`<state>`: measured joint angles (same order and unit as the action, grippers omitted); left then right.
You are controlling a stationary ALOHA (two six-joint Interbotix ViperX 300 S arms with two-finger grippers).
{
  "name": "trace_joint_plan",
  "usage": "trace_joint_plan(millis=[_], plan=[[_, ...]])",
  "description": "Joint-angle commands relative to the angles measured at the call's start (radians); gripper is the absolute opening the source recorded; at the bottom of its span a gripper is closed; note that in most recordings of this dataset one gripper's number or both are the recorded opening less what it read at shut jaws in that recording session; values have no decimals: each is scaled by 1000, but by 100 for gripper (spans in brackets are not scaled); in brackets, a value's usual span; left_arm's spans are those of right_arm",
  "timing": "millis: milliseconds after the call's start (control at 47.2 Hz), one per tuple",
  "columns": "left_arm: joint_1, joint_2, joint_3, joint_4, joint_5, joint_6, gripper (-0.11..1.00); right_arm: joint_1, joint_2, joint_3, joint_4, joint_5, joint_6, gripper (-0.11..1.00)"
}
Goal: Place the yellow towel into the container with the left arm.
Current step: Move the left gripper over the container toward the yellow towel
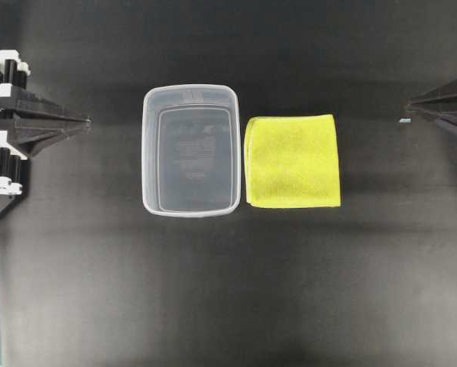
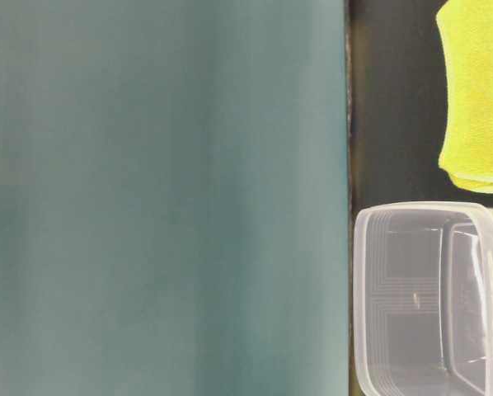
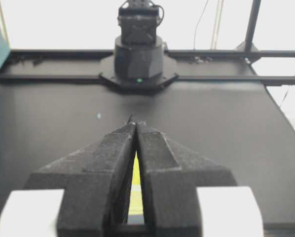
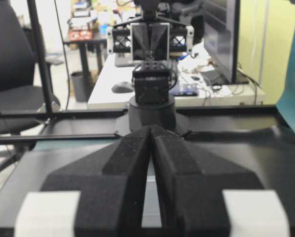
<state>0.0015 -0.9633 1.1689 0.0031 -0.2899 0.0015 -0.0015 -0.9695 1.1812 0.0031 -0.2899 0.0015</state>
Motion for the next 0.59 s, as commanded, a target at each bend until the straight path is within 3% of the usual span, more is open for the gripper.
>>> trace_joint_plan(millis=[0,85,191,573], plan=[[12,41,-80,38,55,-31,6,0,0,-18,5,-8,2,1],[12,83,-143,38,130,-49,0,0,-18,-20,12,20,3,0],[11,152,-230,38,241,-44,0,0,-41,-20,15,77,12,0],[-3,494,-551,38,489,-38,0,-8,-72,-25,15,141,135,1]])
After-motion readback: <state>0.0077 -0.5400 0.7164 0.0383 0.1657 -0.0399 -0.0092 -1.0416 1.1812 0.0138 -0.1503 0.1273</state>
